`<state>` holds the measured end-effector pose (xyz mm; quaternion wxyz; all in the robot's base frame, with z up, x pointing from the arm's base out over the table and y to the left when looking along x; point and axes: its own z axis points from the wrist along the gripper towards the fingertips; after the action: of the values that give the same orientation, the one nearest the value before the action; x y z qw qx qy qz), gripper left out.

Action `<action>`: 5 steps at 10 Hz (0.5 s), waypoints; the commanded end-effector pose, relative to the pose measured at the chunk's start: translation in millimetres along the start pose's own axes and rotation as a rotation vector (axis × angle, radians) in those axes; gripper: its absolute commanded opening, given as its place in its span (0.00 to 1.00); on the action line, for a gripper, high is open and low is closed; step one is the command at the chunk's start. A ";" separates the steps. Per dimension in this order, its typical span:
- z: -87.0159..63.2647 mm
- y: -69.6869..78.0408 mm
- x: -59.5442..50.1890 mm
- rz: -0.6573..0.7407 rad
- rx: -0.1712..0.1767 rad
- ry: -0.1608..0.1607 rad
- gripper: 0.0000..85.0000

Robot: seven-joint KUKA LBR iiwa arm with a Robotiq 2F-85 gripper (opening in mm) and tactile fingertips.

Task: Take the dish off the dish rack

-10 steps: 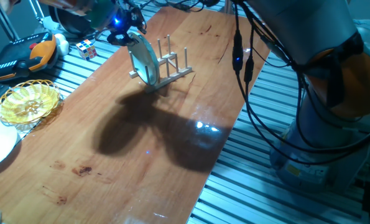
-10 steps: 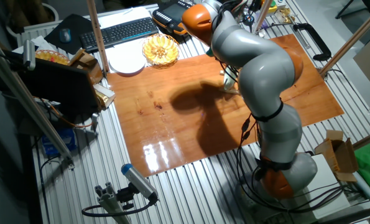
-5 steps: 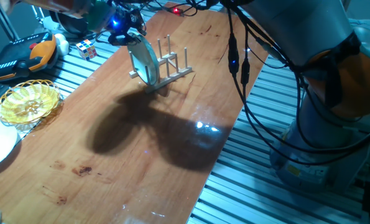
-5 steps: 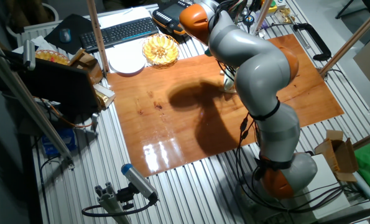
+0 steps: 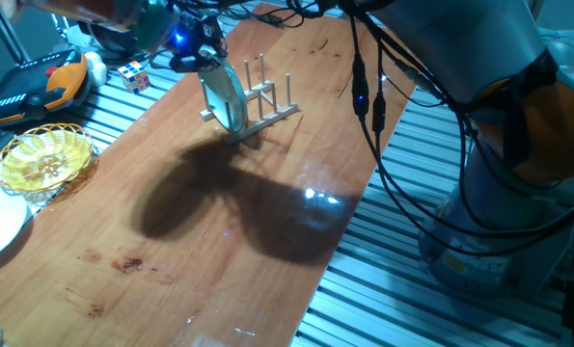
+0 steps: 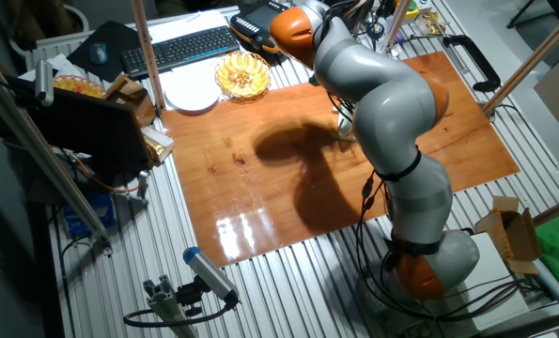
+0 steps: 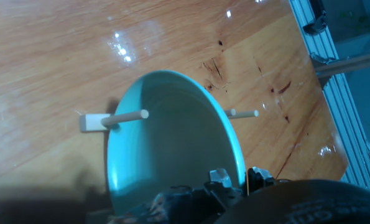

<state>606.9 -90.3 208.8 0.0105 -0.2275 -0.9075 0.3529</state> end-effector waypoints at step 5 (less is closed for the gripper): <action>-1.1 0.0 0.7 -0.005 0.028 0.004 0.25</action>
<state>606.5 -89.3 209.8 0.0167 -0.2253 -0.9023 0.3672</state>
